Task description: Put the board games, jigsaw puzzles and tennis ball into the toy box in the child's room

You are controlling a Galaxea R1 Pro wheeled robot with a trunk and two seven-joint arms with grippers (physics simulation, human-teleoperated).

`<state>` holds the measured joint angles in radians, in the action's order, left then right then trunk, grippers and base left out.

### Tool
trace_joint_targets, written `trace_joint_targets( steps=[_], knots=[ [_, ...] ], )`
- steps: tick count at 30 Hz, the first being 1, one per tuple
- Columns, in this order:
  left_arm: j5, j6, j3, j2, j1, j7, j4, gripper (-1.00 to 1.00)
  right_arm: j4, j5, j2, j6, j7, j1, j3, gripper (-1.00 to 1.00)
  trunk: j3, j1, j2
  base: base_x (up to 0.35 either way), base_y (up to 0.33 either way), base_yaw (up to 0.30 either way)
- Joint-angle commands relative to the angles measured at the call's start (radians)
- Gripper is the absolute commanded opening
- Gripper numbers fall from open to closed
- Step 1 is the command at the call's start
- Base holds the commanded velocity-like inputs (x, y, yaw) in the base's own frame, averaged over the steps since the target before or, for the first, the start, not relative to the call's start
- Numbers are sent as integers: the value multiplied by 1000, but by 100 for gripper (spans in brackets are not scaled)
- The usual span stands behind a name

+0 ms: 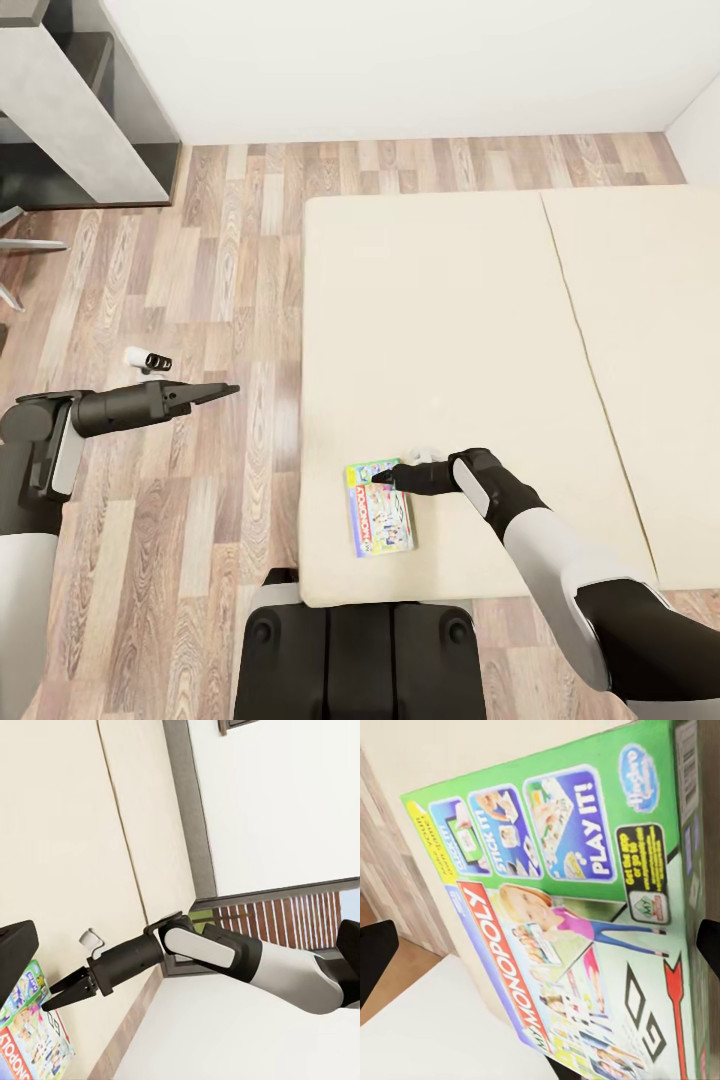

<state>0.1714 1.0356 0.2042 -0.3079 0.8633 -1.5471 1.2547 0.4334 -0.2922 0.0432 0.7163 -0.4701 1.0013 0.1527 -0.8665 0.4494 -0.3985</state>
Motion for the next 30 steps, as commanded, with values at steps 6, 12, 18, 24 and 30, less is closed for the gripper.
trace_joint_targets(
  steps=[6, 12, 18, 24, 30],
  knots=[
    [0, 11, 0, 0, 0, -4, 0, 100, 0, -6, -4, 11, -1, 0, 2, 100, -1, 1, -2, 0, 57, 0],
    [0, 11, 0, 0, 0, -4, 0, 100, -1, -8, -7, 16, -2, 0, 2, 100, -1, 1, -2, 0, 32, 0],
    [0, 11, 0, 0, 0, -4, 0, 100, -1, -8, -6, 17, -2, 0, 2, 100, -1, 1, -2, 0, 65, 0],
    [0, 11, 0, 0, 0, -4, 0, 100, -1, -8, -4, 17, -2, 0, 3, 100, -1, 1, -2, 0, 64, 0],
    [0, 11, 0, 0, 0, -4, 0, 100, -1, -8, -2, 17, -2, 0, 3, 100, -1, 1, -2, 0, 88, 0]
  ],
)
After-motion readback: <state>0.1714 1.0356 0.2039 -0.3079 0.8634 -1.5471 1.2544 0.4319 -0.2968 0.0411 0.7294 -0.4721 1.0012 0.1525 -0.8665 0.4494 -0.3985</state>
